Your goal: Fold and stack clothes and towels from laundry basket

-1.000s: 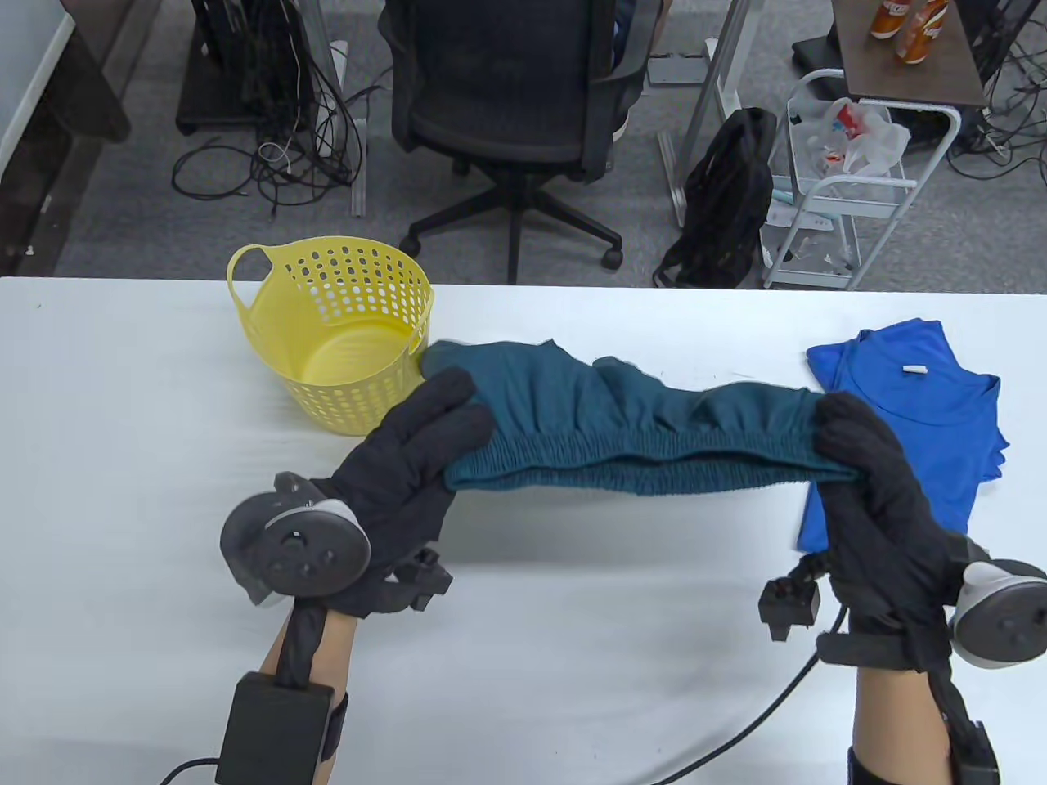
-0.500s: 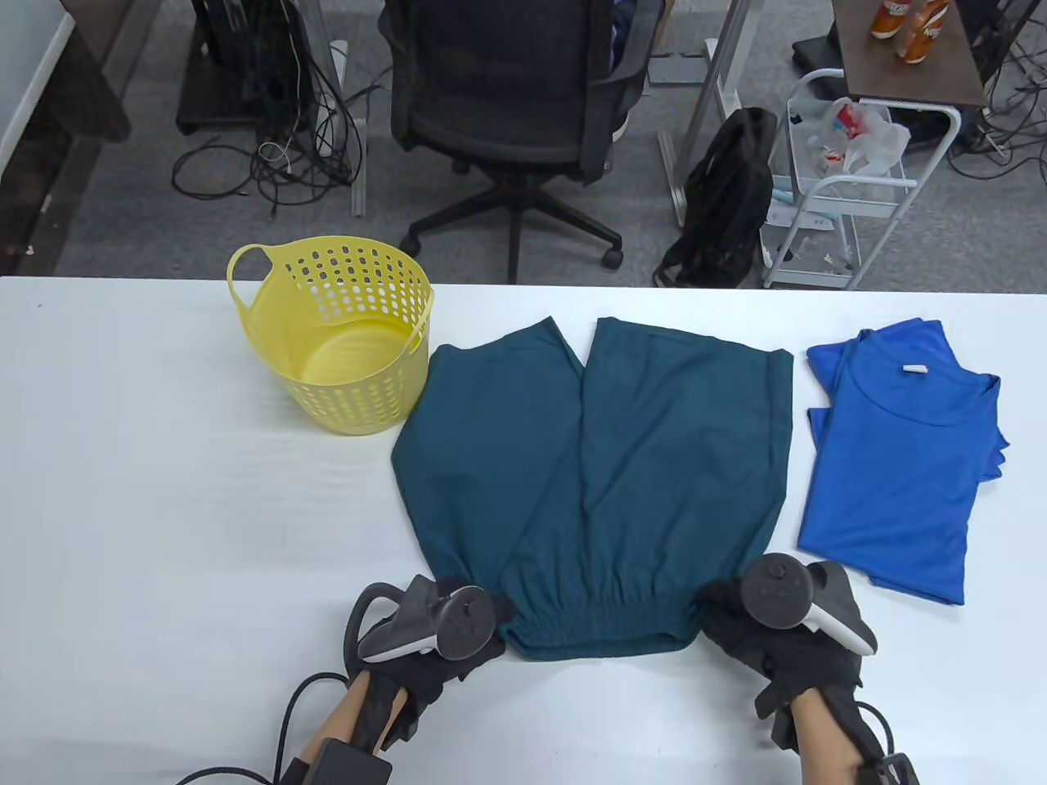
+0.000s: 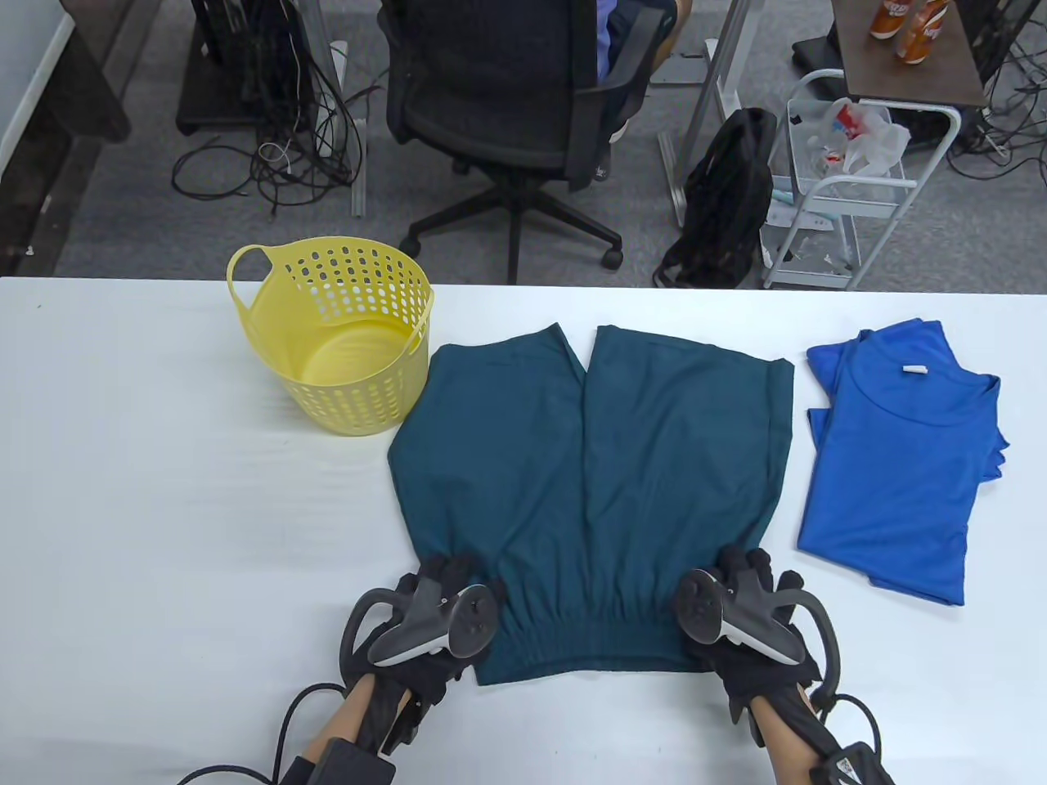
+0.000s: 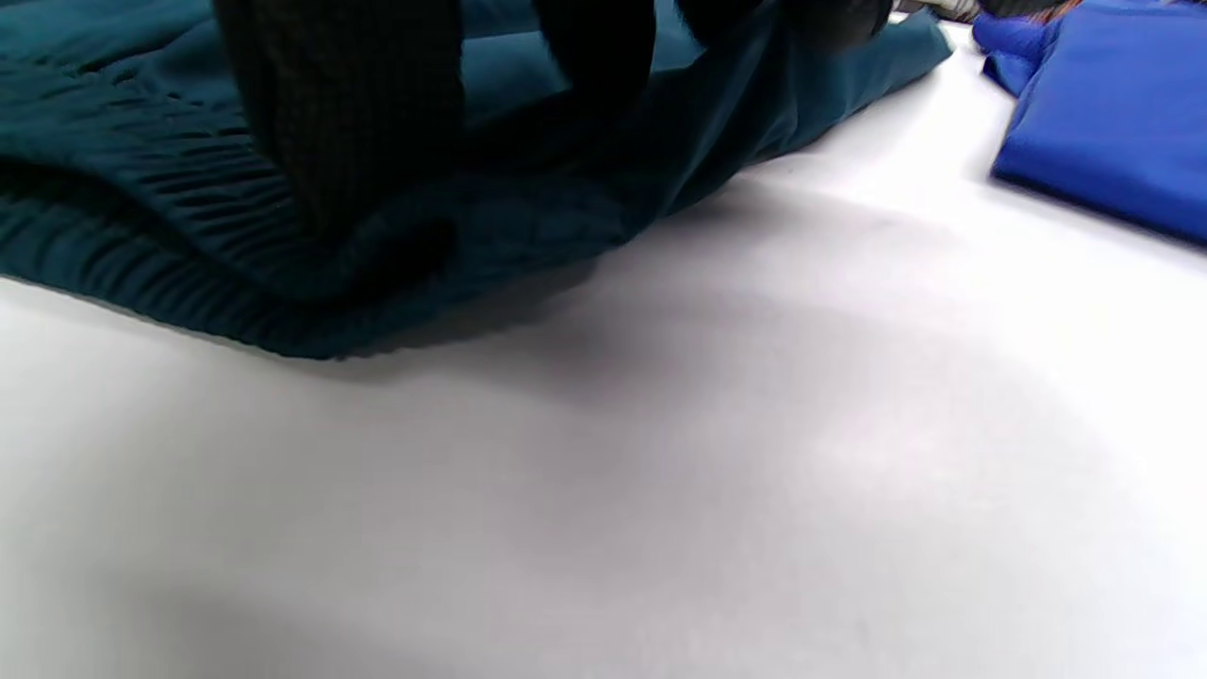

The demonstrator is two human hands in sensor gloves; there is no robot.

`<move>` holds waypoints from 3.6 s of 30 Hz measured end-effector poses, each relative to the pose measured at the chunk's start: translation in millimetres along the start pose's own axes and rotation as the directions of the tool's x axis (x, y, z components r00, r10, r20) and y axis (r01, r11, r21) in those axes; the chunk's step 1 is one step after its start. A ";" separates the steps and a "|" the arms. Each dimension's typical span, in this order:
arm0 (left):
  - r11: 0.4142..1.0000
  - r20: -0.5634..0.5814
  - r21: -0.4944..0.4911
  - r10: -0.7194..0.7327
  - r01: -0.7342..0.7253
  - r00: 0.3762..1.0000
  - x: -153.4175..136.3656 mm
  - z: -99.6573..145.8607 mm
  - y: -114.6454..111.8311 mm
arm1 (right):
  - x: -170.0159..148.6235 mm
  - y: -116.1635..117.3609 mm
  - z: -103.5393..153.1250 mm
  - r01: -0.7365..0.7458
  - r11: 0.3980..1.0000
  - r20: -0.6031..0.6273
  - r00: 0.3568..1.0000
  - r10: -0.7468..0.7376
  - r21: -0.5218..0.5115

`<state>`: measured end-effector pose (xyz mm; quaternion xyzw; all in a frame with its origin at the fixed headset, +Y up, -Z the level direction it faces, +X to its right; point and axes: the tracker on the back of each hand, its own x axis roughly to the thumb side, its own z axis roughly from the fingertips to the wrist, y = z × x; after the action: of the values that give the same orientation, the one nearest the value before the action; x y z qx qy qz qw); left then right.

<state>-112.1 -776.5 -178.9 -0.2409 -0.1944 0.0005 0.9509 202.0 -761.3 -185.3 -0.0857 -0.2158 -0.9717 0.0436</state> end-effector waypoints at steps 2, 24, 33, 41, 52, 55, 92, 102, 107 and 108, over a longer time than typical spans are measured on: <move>0.993 0.007 -0.116 0.019 -0.018 1.000 -1.2 -2.7 -1.9 | -2.8 3.0 -0.2 0.053 0.997 0.025 0.998 -0.054 0.065; 0.998 -0.128 0.017 -0.062 0.064 0.990 17.7 -105.0 129.0 | 28.1 -9.9 9.1 0.152 0.987 0.251 0.955 -0.161 0.054; 0.884 -0.192 -0.211 -0.456 0.418 0.869 62.3 -216.1 105.8 | 29.3 -2.1 12.9 0.069 0.992 0.271 0.958 -0.095 0.104; 0.863 -0.145 -0.027 -0.502 0.504 0.853 40.5 -155.8 85.5 | 12.3 -8.5 15.3 -0.084 0.996 0.000 0.996 0.084 -0.003; 0.894 -0.111 0.032 -0.441 0.447 0.890 -25.9 -67.1 45.4 | 8.9 -3.6 -19.3 -0.149 0.989 -0.139 0.979 0.149 0.014; 0.938 -0.134 0.033 -0.337 0.344 0.932 -42.7 -56.0 37.6 | 2.8 -8.0 -34.6 -0.116 0.992 -0.167 0.978 0.122 0.046; 0.959 0.192 -0.208 -0.156 0.195 0.969 -7.3 30.0 -19.0 | -78.9 10.0 5.9 0.152 0.987 0.002 0.988 -0.152 0.049; 0.995 0.177 0.036 0.090 -0.097 0.980 -30.0 27.9 -12.4 | -78.2 14.0 5.5 0.100 0.993 -0.012 0.995 -0.099 0.064; 0.752 0.092 0.021 0.654 -0.658 0.751 -61.4 28.2 1.8 | -81.4 9.7 2.1 0.193 0.981 0.018 0.981 -0.193 -0.003; 0.715 0.007 0.064 0.697 -0.696 0.717 -65.9 29.1 2.3 | -81.7 10.3 0.6 0.231 0.973 0.031 0.973 -0.230 -0.017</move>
<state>-183.6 -767.4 -180.8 -0.2670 -0.0809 0.3618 0.8895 283.6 -766.5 -195.6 -0.0746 -0.2152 -0.9709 -0.0735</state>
